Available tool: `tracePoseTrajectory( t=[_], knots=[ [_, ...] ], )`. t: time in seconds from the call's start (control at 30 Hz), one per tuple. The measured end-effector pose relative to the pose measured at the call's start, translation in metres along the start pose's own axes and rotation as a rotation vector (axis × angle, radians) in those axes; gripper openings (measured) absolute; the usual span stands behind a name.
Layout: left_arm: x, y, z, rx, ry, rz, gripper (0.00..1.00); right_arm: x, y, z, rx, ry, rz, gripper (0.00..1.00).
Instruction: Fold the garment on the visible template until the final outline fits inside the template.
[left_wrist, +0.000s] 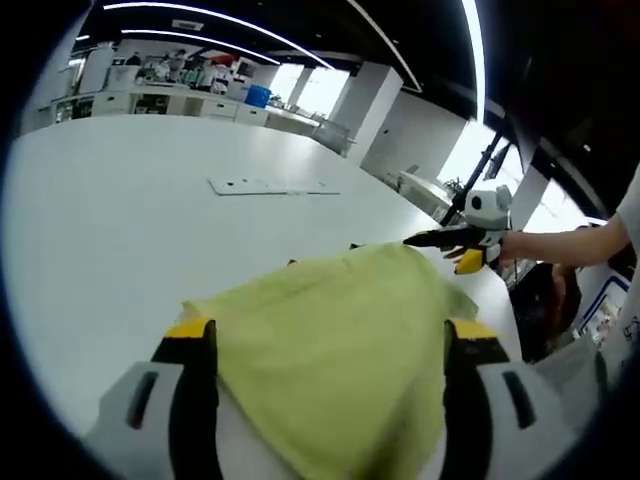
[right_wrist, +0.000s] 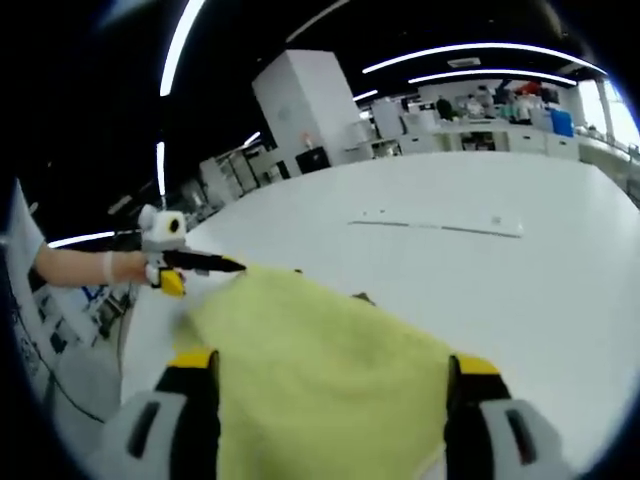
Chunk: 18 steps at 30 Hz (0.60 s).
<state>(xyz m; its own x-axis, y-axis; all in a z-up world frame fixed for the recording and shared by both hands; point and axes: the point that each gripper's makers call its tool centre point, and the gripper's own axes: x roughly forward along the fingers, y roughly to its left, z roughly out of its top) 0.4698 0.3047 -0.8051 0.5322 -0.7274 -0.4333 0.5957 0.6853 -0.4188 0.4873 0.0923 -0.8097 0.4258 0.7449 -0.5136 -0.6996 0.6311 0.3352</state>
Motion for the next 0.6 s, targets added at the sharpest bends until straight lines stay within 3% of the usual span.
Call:
tracePoseTrajectory(
  t=[0.27,0.6],
  knots=[
    [-0.007,-0.006,0.003,0.021,-0.007,-0.012,0.97,-0.006,0.005,-0.001,-0.023,-0.005,-0.012,1.0],
    [-0.025,-0.012,-0.001,0.045,0.008,-0.006,0.99,-0.031,0.006,-0.007,-0.016,-0.007,-0.043,1.0]
  ],
)
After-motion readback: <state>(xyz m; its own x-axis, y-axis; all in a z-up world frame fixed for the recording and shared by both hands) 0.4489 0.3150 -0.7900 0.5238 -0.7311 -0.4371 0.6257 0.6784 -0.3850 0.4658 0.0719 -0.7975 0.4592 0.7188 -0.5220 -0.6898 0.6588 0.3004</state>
